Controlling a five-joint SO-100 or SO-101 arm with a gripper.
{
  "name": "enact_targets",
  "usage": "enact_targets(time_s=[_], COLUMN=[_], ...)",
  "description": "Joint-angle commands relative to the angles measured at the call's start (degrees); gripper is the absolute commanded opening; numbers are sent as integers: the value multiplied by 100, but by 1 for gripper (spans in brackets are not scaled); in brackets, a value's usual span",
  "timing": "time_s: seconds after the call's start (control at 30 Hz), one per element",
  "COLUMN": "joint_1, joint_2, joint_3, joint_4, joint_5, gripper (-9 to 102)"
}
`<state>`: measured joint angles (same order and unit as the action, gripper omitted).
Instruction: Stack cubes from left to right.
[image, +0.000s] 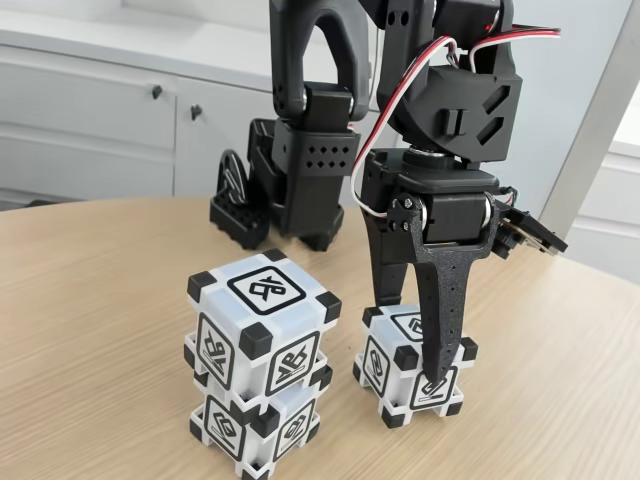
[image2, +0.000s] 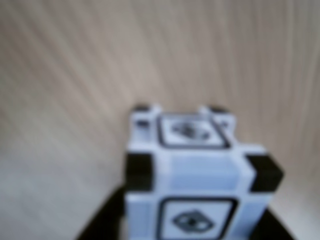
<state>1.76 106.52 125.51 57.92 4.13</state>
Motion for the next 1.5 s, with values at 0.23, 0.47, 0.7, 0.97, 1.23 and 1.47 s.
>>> enact_targets(time_s=[0.23, 0.47, 0.7, 0.97, 1.23, 1.47], joint_1=[-35, 18, 123, 1187, 1327, 1213], joint_2=[308, 1644, 2303, 3182, 3480, 3278], joint_3=[-132, -123, -114, -123, -967, -1890], joint_4=[-9, 0, 18, 193, 211, 1090], joint_5=[-9, 0, 18, -237, 167, 246], gripper=[12, 12, 12, 13, 13, 14])
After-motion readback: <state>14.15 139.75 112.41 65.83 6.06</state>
